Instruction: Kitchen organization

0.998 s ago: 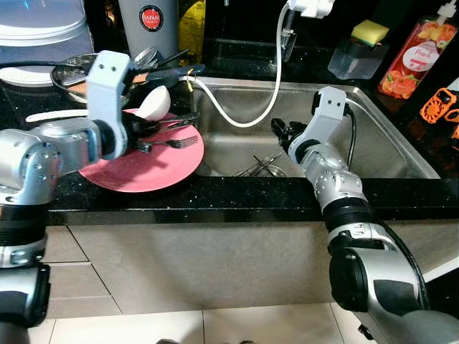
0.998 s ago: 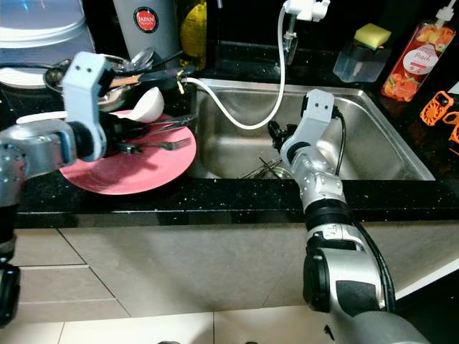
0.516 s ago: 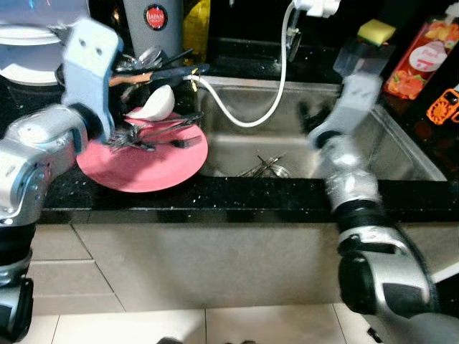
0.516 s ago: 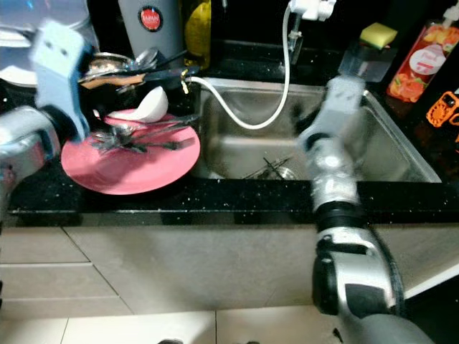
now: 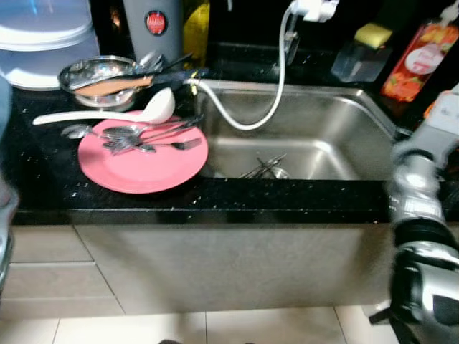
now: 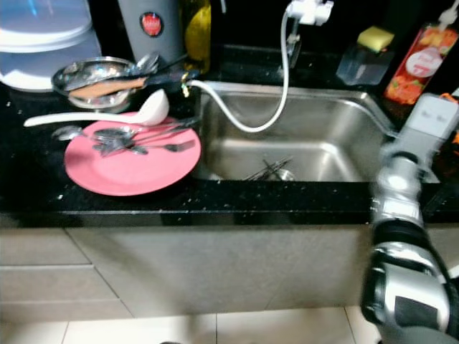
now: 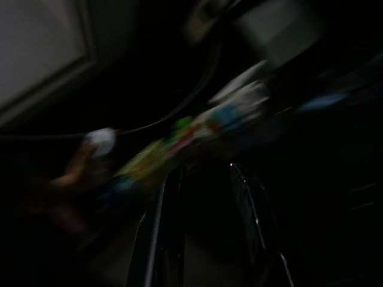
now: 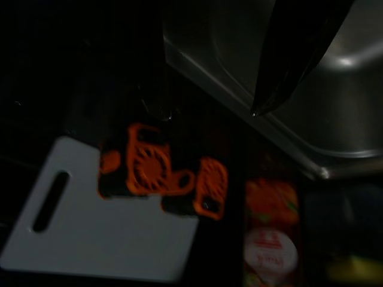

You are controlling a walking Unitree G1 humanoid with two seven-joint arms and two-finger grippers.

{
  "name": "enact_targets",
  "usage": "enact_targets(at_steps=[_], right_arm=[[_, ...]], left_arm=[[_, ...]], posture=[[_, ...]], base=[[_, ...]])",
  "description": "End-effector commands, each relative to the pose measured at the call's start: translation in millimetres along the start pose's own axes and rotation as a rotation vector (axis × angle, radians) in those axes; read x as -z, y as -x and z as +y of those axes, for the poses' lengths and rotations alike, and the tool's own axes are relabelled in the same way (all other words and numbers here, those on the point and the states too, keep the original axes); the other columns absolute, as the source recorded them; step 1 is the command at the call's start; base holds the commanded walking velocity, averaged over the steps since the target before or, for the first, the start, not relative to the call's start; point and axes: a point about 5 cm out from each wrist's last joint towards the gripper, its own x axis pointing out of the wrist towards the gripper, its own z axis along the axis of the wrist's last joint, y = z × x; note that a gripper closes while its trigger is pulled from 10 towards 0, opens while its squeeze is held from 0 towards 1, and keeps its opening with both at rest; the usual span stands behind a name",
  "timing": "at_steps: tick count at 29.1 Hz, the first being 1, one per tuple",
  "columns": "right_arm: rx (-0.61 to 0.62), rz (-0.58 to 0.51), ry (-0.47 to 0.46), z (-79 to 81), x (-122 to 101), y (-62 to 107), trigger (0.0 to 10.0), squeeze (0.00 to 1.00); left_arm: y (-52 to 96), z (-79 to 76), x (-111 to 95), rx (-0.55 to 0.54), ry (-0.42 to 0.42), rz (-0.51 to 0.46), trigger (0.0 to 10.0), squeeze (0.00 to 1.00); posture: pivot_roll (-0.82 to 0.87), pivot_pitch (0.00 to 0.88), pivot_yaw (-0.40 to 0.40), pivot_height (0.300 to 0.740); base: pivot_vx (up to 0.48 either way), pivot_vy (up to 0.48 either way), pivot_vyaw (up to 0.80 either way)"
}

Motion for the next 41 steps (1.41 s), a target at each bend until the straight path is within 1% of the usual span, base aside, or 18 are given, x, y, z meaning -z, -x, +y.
enact_targets(at_steps=[1, 2, 4, 7, 9, 10, 13, 18, 20, 21, 23, 26, 28, 33, 35, 38, 39, 41], right_arm=[[0.074, 0.043, 0.016, -13.2, 9, -1.8, 10.0, 0.00], [0.074, 0.043, 0.016, -13.2, 9, -1.8, 10.0, 0.00], [0.119, 0.113, 0.022, -20.8, 20, -1.2, 10.0, 0.00], [0.138, 0.172, 0.019, -24.3, 30, 1.2, 10.0, 0.00], [0.175, 0.263, 0.012, -30.7, 48, 7.0, 10.0, 0.00], [0.175, 0.263, 0.012, -30.7, 48, 7.0, 10.0, 0.00], [0.233, 0.321, 0.051, -43.3, 66, 15.1, 10.0, 0.00], [0.300, 0.308, 0.095, -57.4, 73, 18.5, 10.0, 0.00], [0.335, 0.208, 0.118, -67.4, 61, 13.6, 10.0, 0.00], [0.335, 0.208, 0.118, -67.4, 61, 13.6, 10.0, 0.00], [0.368, 0.047, 0.184, -77.1, 36, 3.4, 10.0, 0.00], [0.390, 0.035, 0.185, -82.0, 31, 1.0, 10.0, 0.00], [0.435, 0.042, 0.172, -92.9, 30, 0.1, 10.0, 0.00], [0.482, 0.034, 0.176, -106.3, 28, -0.9, 10.0, 0.00], [0.509, 0.060, 0.190, -115.6, 34, 1.6, 10.0, 0.00], [0.526, 0.081, 0.194, -120.9, 39, 4.1, 10.0, 0.00], [0.559, 0.099, 0.192, -131.4, 44, 7.0, 10.0, 0.00], [0.585, 0.104, 0.197, -141.1, 45, 8.4, 10.0, 0.00]], left_arm=[[-1.7, 12.3, 15, -0.097, -0.059, 0.049, 10.0, 0.00], [-1.7, 12.3, 15, -0.097, -0.059, 0.049, 10.0, 0.00], [2.3, 10.5, 32, -0.087, -0.073, 0.118, 10.0, 0.00], [7.7, 5.9, 39, -0.060, -0.081, 0.135, 10.0, 0.00], [20.2, -1.8, 49, -0.019, -0.093, 0.156, 10.0, 0.00], [20.2, -1.8, 49, -0.019, -0.093, 0.156, 10.0, 0.00], [41.2, -9.0, 58, 0.017, -0.113, 0.164, 10.0, 0.00], [55.1, -13.6, 62, 0.043, -0.128, 0.146, 10.0, 0.00], [67.2, -17.7, 65, 0.078, -0.130, 0.130, 10.0, 0.00], [67.2, -17.7, 65, 0.078, -0.130, 0.130, 10.0, 0.00], [86.6, -24.0, 73, 0.131, -0.136, 0.138, 10.0, 0.00], [93.1, -27.0, 75, 0.150, -0.132, 0.151, 10.0, 0.00], [103.2, -33.5, 76, 0.185, -0.119, 0.159, 10.0, 0.00], [116.7, -41.2, 74, 0.228, -0.100, 0.157, 10.0, 0.00], [125.9, -47.1, 75, 0.263, -0.077, 0.165, 10.0, 0.00], [130.9, -49.9, 76, 0.277, -0.063, 0.167, 10.0, 0.00], [136.4, -52.0, 78, 0.287, -0.046, 0.188, 10.0, 0.00], [140.1, -53.1, 80, 0.297, -0.040, 0.203, 10.0, 0.00]], posture=[[0.40, 0.014, -0.132, 0.740], [0.40, 0.014, -0.132, 0.740], [0.41, 0.014, -0.137, 0.740], [0.41, 0.015, -0.140, 0.740], [0.40, 0.018, -0.141, 0.740], [0.40, 0.018, -0.141, 0.740], [0.40, 0.028, -0.138, 0.740], [0.40, 0.030, -0.137, 0.740], [0.39, 0.036, -0.130, 0.740], [0.39, 0.036, -0.130, 0.740], [0.39, 0.039, -0.121, 0.740], [0.38, 0.039, -0.115, 0.740], [0.38, 0.039, -0.115, 0.740], [0.38, 0.039, -0.115, 0.740], [0.38, 0.039, -0.115, 0.740], [0.37, 0.032, -0.112, 0.740], [0.37, 0.032, -0.112, 0.740], [0.37, 0.032, -0.112, 0.740]], base=[[0.000, 0.000, 0.00], [0.000, 0.000, 0.00], [0.000, 0.000, 0.00], [0.000, 0.000, 0.00], [0.000, 0.000, 0.00], [0.000, 0.000, 0.00], [0.000, 0.000, 0.00], [0.000, 0.000, 0.00], [0.000, 0.000, 0.00], [0.000, 0.000, 0.00], [0.000, 0.000, 0.00], [0.000, 0.000, 0.00], [0.000, 0.000, 0.00], [0.000, 0.000, 0.00], [0.000, 0.000, 0.00], [0.000, 0.000, 0.00], [0.000, 0.000, 0.00], [0.000, 0.000, 0.00]])
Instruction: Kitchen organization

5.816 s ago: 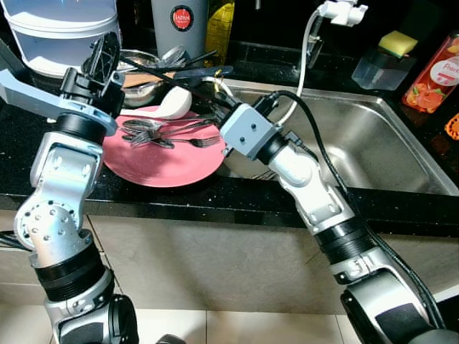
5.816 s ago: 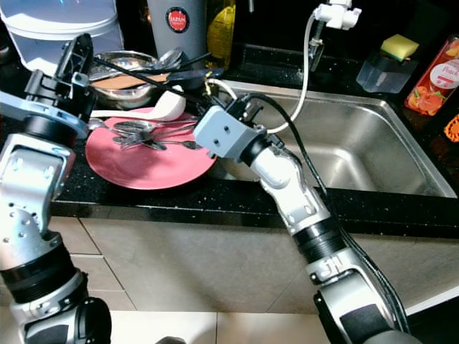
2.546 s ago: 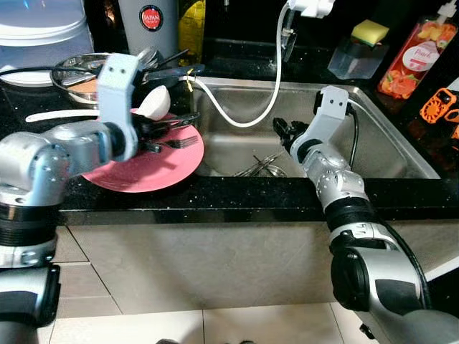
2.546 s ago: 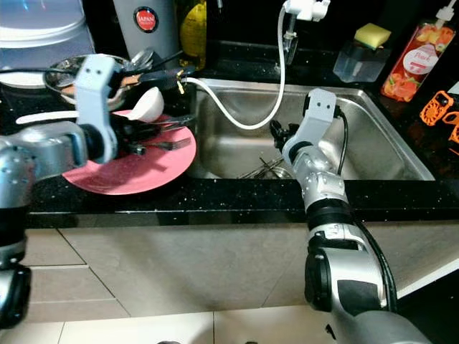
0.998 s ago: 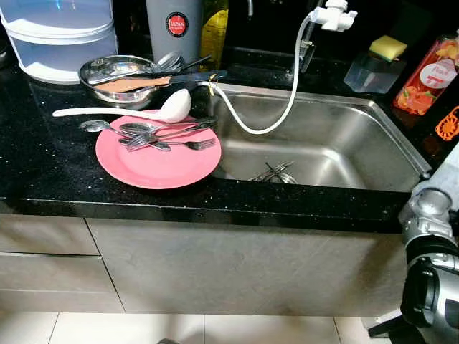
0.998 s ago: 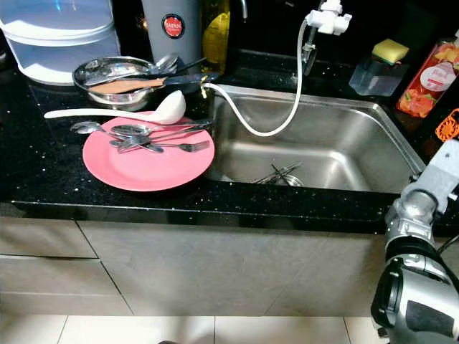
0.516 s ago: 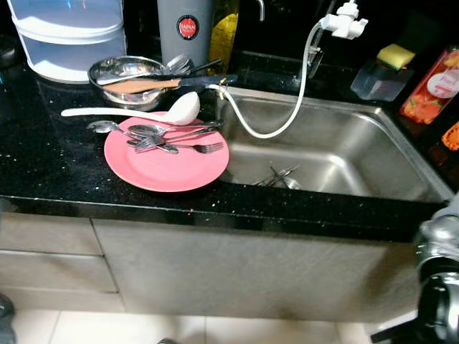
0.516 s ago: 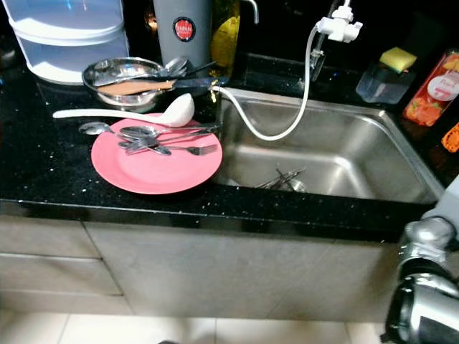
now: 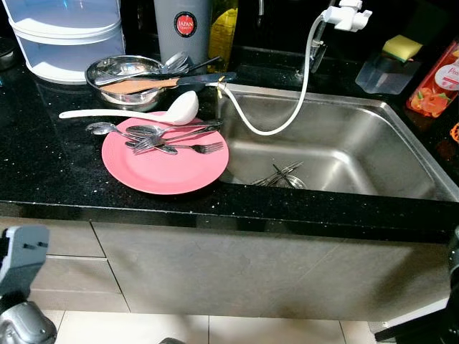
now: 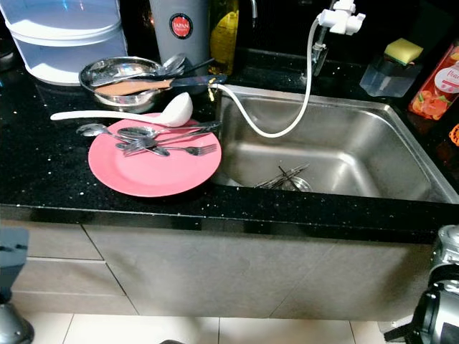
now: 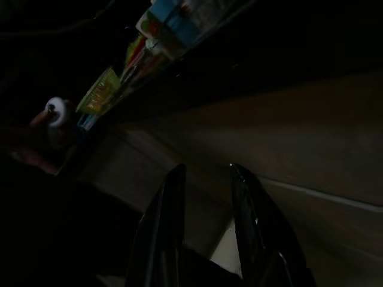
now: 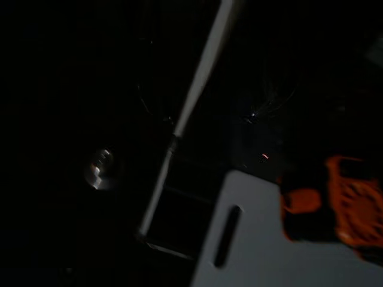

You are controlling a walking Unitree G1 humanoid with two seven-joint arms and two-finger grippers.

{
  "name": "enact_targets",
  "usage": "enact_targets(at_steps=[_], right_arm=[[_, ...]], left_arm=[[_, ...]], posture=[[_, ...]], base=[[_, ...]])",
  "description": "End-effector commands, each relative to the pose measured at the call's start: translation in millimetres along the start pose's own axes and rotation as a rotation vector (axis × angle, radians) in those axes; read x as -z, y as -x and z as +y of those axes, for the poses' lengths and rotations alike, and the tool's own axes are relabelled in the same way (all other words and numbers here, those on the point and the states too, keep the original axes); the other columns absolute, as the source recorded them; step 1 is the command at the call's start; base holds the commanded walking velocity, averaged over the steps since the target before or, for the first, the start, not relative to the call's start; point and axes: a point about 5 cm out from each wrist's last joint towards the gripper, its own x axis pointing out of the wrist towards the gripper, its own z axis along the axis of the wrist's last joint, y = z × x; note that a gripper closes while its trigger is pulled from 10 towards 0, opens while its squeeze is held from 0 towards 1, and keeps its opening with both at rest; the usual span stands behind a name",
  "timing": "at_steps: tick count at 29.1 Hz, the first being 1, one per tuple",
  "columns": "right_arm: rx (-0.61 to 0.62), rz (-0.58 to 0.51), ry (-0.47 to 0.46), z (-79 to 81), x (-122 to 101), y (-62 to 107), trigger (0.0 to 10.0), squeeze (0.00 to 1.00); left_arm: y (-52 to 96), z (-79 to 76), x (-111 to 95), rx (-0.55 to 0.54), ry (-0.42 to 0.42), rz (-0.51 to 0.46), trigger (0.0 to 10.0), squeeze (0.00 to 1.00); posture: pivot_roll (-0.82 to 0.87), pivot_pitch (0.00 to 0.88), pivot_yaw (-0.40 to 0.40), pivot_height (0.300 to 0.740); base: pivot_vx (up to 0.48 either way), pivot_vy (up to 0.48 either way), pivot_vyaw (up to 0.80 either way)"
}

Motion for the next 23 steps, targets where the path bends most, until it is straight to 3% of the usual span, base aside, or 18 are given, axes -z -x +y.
enact_targets(at_steps=[1, 6, 11, 15, 16, 19, 23], right_arm=[[0.061, 0.026, -0.002, -15.2, 4, -7.6, 10.0, 0.00], [0.068, 0.035, 0.046, -26.2, 10, -12.1, 10.0, 0.00], [-0.006, 0.030, 0.116, -23.5, 16, -9.9, 10.0, 0.00], [-0.113, 0.078, 0.219, -18.1, 39, 1.9, 10.0, 0.00], [-0.190, 0.112, 0.293, -15.0, 57, 13.4, 10.0, 0.00], [-0.294, 0.185, 0.387, -12.3, 84, 31.2, 10.0, 0.00], [-0.346, 0.236, 0.456, -13.5, 101, 42.8, 10.0, 0.00]], left_arm=[[6.3, -5.6, 5, 0.018, 0.001, 0.022, 10.0, 0.00], [4.3, -10.1, 6, 0.027, 0.003, 0.017, 10.0, 0.00], [3.4, -12.9, 5, 0.030, 0.008, 0.010, 10.0, 0.00], [7.5, -21.7, 8, 0.051, 0.019, 0.021, 10.0, 0.00], [12.7, -28.1, 16, 0.072, 0.034, 0.067, 10.0, 0.00], [21.9, -37.2, 28, 0.107, 0.052, 0.136, 10.0, 0.00], [29.7, -43.8, 37, 0.138, 0.064, 0.176, 10.0, 0.00]], posture=[[0.37, 0.032, -0.112, 0.740], [0.35, 0.026, -0.100, 0.740], [0.34, 0.025, -0.100, 0.740], [0.33, 0.026, -0.108, 0.740], [0.33, 0.025, -0.111, 0.740], [0.33, 0.030, -0.118, 0.740], [0.33, 0.029, -0.119, 0.740]], base=[[0.000, 0.000, 0.00], [0.000, 0.000, 0.00], [0.000, 0.000, 0.00], [0.000, 0.000, 0.00], [0.000, 0.000, 0.00], [0.000, 0.000, 0.00], [0.000, 0.000, 0.00]])
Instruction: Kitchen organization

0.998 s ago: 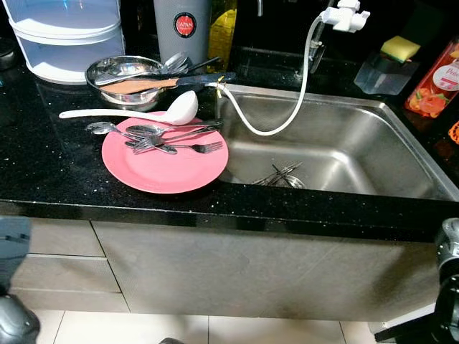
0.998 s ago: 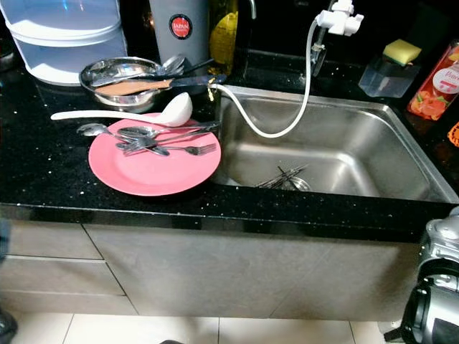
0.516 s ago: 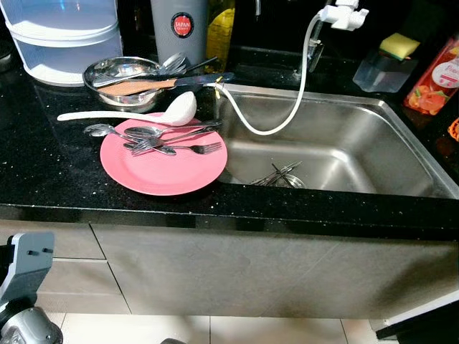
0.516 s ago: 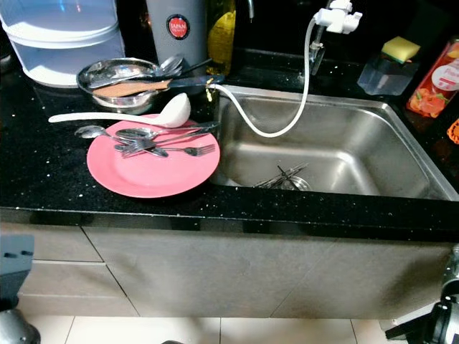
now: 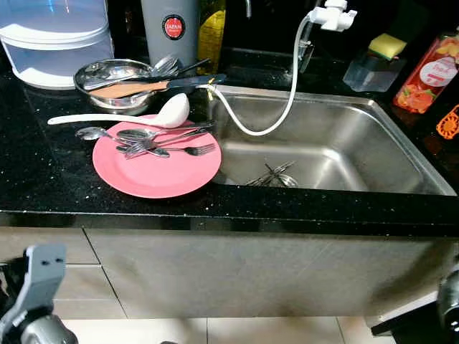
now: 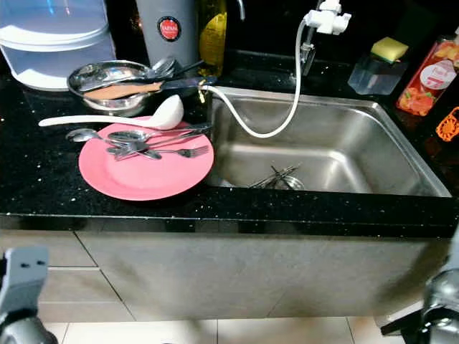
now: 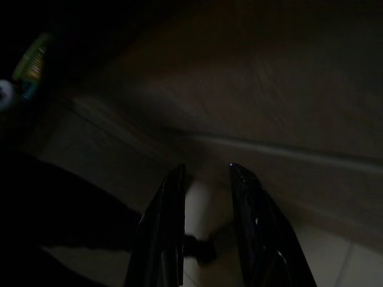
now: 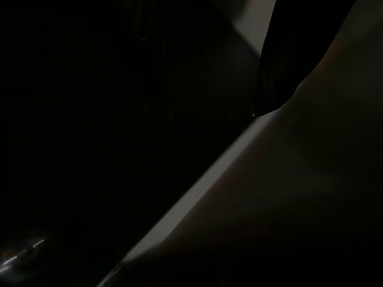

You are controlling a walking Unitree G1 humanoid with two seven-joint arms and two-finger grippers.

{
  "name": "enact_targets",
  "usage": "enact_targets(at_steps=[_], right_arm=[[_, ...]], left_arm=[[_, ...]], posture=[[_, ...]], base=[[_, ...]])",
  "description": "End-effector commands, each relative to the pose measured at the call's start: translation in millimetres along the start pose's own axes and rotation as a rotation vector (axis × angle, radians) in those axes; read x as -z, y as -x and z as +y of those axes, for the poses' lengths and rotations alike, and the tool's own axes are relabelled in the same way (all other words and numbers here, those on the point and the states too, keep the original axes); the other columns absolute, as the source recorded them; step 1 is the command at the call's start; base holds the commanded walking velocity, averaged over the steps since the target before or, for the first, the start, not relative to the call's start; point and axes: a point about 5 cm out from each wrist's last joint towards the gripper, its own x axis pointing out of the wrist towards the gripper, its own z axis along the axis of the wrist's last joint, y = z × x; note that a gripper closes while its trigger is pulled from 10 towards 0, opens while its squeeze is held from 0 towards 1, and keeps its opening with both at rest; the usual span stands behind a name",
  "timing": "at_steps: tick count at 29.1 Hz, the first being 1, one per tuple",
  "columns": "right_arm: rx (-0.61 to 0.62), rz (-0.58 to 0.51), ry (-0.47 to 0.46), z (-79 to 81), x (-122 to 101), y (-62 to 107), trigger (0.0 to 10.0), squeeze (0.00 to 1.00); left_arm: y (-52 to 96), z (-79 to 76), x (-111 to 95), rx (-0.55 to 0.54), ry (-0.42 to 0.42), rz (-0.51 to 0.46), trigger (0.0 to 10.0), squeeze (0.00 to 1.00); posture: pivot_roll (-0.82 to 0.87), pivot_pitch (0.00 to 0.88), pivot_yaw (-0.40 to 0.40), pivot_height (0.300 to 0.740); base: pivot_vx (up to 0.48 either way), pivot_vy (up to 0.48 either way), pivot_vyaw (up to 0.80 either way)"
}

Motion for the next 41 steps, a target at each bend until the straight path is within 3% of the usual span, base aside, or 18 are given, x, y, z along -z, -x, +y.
enact_targets(at_steps=[1, 4, 6, 8, 9, 10, 13, 15, 16, 19, 21, 26, 27, 30, 33, 36, 41], right_arm=[[-0.063, 0.054, 0.062, 6.0, 14, 4.5, 10.0, 0.00], [-0.097, 0.074, 0.081, 10.9, 20, 7.8, 10.0, 0.00], [-0.235, 0.134, 0.129, 29.4, 37, 19.9, 10.0, 0.00], [-0.441, 0.184, 0.197, 56.4, 56, 40.8, 10.0, 0.00], [-0.441, 0.184, 0.197, 56.4, 56, 40.8, 10.0, 0.00], [-0.564, 0.215, 0.244, 71.5, 68, 55.5, 10.0, 0.00], [-0.641, 0.237, 0.273, 80.7, 75, 65.5, 10.0, 0.00], [-0.820, 0.233, 0.373, 102.2, 89, 91.4, 10.0, 0.00], [-0.820, 0.233, 0.373, 102.2, 89, 91.4, 10.0, 0.00], [-1.013, 0.183, 0.522, 125.6, 102, 124.5, 10.0, 0.00], [-1.066, 0.165, 0.604, 129.4, 108, 134.1, 10.0, 0.00], [-1.133, 0.130, 0.706, 132.6, 115, 144.0, 10.0, 0.00], [-1.165, 0.122, 0.730, 134.1, 117, 148.2, 10.0, 0.00], [-1.188, 0.122, 0.707, 137.1, 116, 151.4, 10.0, 0.00], [-1.246, 0.109, 0.700, 141.1, 115, 156.8, 10.0, 0.00], [-1.292, 0.098, 0.719, 142.5, 116, 161.3, 10.0, 0.00], [-1.329, 0.104, 0.706, 144.0, 118, 166.0, 10.0, 0.00]], left_arm=[[7.8, -11.3, 11, 0.048, 0.035, 0.058, 10.0, 0.00], [9.2, -14.3, 15, 0.066, 0.044, 0.080, 10.0, 0.00], [10.9, -27.4, 26, 0.167, 0.086, 0.150, 10.0, 0.00], [14.8, -47.8, 35, 0.348, 0.157, 0.215, 10.0, 0.00], [14.8, -47.8, 35, 0.348, 0.157, 0.215, 10.0, 0.00], [17.2, -57.7, 39, 0.427, 0.178, 0.230, 10.0, 0.00], [18.5, -63.4, 41, 0.470, 0.188, 0.236, 10.0, 0.00], [24.1, -77.5, 47, 0.596, 0.230, 0.263, 10.0, 0.00], [24.1, -77.5, 47, 0.596, 0.230, 0.263, 10.0, 0.00], [34.8, -93.9, 52, 0.785, 0.302, 0.275, 10.0, 0.00], [37.8, -100.3, 59, 0.831, 0.291, 0.284, 10.0, 0.00], [39.4, -105.5, 68, 0.848, 0.252, 0.278, 10.0, 0.00], [42.6, -108.1, 78, 0.878, 0.202, 0.283, 10.0, 0.00], [47.5, -108.9, 87, 0.903, 0.129, 0.285, 10.0, 0.00], [50.6, -109.5, 97, 0.917, 0.107, 0.292, 10.0, 0.00], [51.4, -110.1, 102, 0.915, 0.107, 0.282, 10.0, 0.00], [48.5, -111.3, 102, 0.906, 0.184, 0.283, 10.0, 0.00]], posture=[[0.33, 0.029, -0.122, 0.740], [0.33, 0.029, -0.122, 0.740], [0.33, 0.031, -0.126, 0.740], [0.33, 0.028, -0.130, 0.740], [0.33, 0.028, -0.130, 0.740], [0.33, 0.028, -0.130, 0.740], [0.32, 0.026, -0.131, 0.740], [0.32, 0.022, -0.130, 0.740], [0.32, 0.022, -0.130, 0.740], [0.30, 0.014, -0.131, 0.740], [0.30, 0.006, -0.129, 0.740], [0.29, 0.001, -0.132, 0.740], [0.29, 0.000, -0.137, 0.740], [0.29, 0.000, -0.137, 0.740], [0.29, 0.000, -0.140, 0.740], [0.29, 0.000, -0.143, 0.740], [0.28, 0.000, -0.143, 0.740]], base=[[0.000, 0.000, 0.00], [0.000, 0.000, 0.00], [0.000, 0.000, 0.00], [0.000, 0.000, 0.00], [0.000, 0.000, 0.00], [0.000, 0.000, 0.00], [0.000, 0.000, 0.00], [0.000, 0.000, 0.00], [0.000, 0.000, 0.00], [0.000, 0.000, 0.00], [0.000, 0.000, 0.00], [0.000, 0.000, 0.00], [0.000, 0.000, 0.00], [0.000, 0.000, 0.00], [0.000, 0.000, 0.00], [0.000, 0.000, 0.00], [0.000, 0.000, 0.00]])
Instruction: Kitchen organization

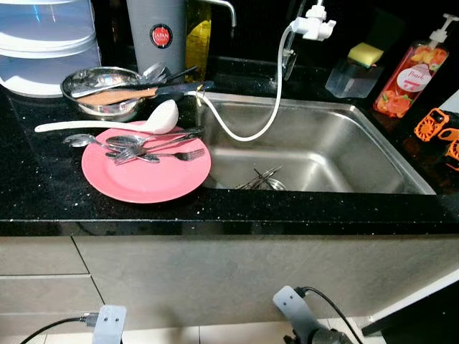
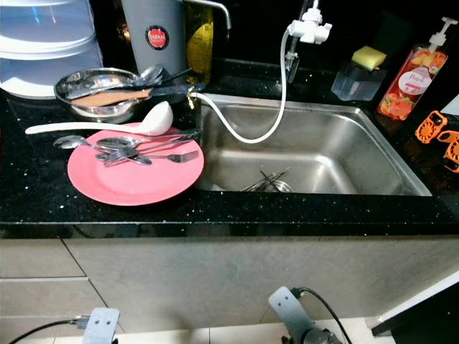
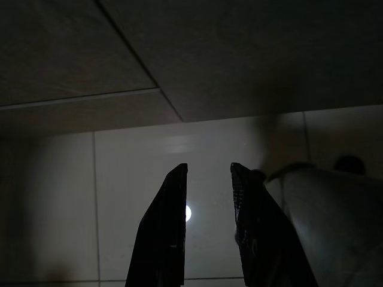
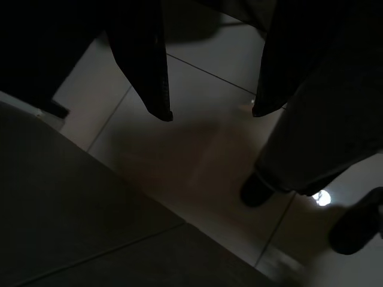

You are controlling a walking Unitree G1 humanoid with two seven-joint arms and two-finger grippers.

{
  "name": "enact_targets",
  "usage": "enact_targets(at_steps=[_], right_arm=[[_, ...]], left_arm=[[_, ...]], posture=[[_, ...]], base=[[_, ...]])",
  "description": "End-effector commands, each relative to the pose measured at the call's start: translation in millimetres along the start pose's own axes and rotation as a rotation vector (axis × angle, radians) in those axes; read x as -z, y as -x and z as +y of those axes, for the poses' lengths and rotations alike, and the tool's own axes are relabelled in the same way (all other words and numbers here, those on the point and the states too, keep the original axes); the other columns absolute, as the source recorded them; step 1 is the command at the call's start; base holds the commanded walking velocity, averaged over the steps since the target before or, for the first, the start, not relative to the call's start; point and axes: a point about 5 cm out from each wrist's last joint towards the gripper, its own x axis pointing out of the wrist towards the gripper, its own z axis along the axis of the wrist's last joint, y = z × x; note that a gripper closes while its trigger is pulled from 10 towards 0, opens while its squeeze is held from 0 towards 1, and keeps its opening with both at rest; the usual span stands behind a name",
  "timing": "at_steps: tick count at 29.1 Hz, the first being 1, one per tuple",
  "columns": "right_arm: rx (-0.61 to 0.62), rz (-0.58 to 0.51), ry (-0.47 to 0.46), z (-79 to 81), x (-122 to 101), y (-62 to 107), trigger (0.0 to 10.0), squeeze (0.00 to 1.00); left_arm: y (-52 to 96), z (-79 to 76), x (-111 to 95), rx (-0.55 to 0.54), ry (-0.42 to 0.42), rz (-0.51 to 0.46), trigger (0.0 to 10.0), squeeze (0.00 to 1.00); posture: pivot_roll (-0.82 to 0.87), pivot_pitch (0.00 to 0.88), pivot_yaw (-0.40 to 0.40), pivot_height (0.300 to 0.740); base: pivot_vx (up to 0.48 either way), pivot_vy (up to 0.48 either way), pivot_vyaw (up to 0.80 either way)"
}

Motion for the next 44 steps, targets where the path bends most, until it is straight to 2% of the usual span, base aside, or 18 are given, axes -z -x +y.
enact_targets(at_steps=[1, 4, 7, 9, 10, 11, 12, 13, 17, 21, 27, 31, 37, 39, 43, 44], right_arm=[[-0.009, -0.010, -0.007, -0.4, 1, 0.6, 10.0, 0.00], [-0.032, -0.029, -0.018, 1.8, -2, 0.1, 10.0, 0.00], [-0.049, -0.036, 0.006, 3.0, -4, -0.1, 10.0, 0.00], [-0.047, -0.029, 0.024, 3.1, -3, 0.0, 10.0, 0.00], [-0.043, -0.023, 0.031, 2.8, -1, 0.2, 10.0, 0.00], [-0.007, -0.007, 0.008, 2.0, 4, 0.9, 10.0, 0.00], [-0.007, -0.007, 0.008, 2.0, 4, 0.9, 10.0, 0.00], [0.014, -0.001, -0.023, 1.8, 7, 1.3, 10.0, 0.00], [0.081, 0.001, -0.134, 3.6, 20, 3.6, 10.0, 0.00], [0.120, 0.022, -0.182, 8.1, 35, 6.6, 10.0, 0.00], [0.176, 0.021, -0.211, 4.3, 39, 8.6, 10.0, 0.00], [0.131, 0.007, -0.198, 2.2, 33, 7.6, 10.0, 0.00], [0.081, -0.015, -0.178, 1.3, 29, 7.3, 10.0, 0.00], [0.088, -0.006, -0.201, 1.3, 33, 8.5, 10.0, 0.00], [0.107, 0.004, -0.232, -1.4, 38, 10.4, 10.0, 0.00], [0.130, 0.014, -0.247, -7.8, 45, 13.9, 10.0, 0.00]], left_arm=[[-1.3, 0.7, 0, 0.009, 0.034, -0.001, 10.0, 0.00], [-3.4, 4.4, 1, 0.042, 0.040, 0.009, 10.0, 0.00], [-3.4, 12.0, -3, -0.031, 0.047, -0.051, 10.0, 0.00], [-4.2, 16.3, -4, -0.069, 0.037, -0.056, 10.0, 0.00], [-5.0, 19.6, -5, -0.097, 0.024, -0.054, 10.0, 0.00], [-5.9, 22.9, -5, -0.089, -0.020, -0.048, 10.0, 0.00], [-5.9, 22.9, -5, -0.089, -0.020, -0.048, 10.0, 0.00], [-6.1, 22.8, -5, -0.066, -0.054, -0.048, 10.0, 0.00], [-8.7, 20.0, -6, 0.007, -0.124, -0.035, 10.0, 0.00], [-16.0, 16.5, -15, 0.023, -0.153, -0.030, 10.0, 0.00], [-21.0, 11.7, -23, 0.040, -0.165, -0.045, 10.0, 0.00], [-23.7, 8.2, -26, 0.030, -0.135, -0.036, 10.0, 0.00], [-23.4, 2.5, -22, 0.036, -0.154, -0.017, 10.0, 0.00], [-23.5, -2.5, -21, 0.046, -0.191, -0.010, 10.0, 0.00], [-24.0, -6.7, -22, 0.051, -0.199, -0.014, 10.0, 0.00], [-25.0, -14.8, -25, 0.070, -0.209, -0.028, 10.0, 0.00]], posture=[[0.28, 0.000, -0.144, 0.740], [0.28, 0.000, -0.145, 0.740], [0.29, 0.000, -0.145, 0.740], [0.30, 0.000, -0.134, 0.740], [0.30, 0.000, -0.134, 0.740], [0.28, 0.000, -0.069, 0.740], [0.28, 0.000, -0.069, 0.740], [0.28, 0.000, -0.069, 0.740], [0.24, 0.000, -0.020, 0.740], [0.23, 0.000, 0.005, 0.740], [0.20, 0.000, -0.003, 0.740], [0.18, 0.001, -0.011, 0.740], [0.16, 0.000, -0.008, 0.740], [0.14, 0.000, -0.006, 0.740], [0.13, 0.000, 0.000, 0.740], [0.12, 0.000, 0.017, 0.740]], base=[[0.000, 0.000, 0.00], [0.000, 0.000, 0.00], [0.000, 0.000, 0.00], [0.000, 0.000, 0.00], [0.000, 0.000, 0.00], [0.000, 0.000, 0.00], [0.000, 0.000, 0.00], [0.000, 0.000, 0.00], [0.000, 0.000, 0.00], [0.000, 0.000, 0.00], [0.000, 0.000, 0.00], [0.000, 0.000, 0.00], [0.000, 0.000, 0.00], [0.000, 0.000, 0.00], [0.000, 0.000, 0.00], [0.000, 0.000, 0.00]])
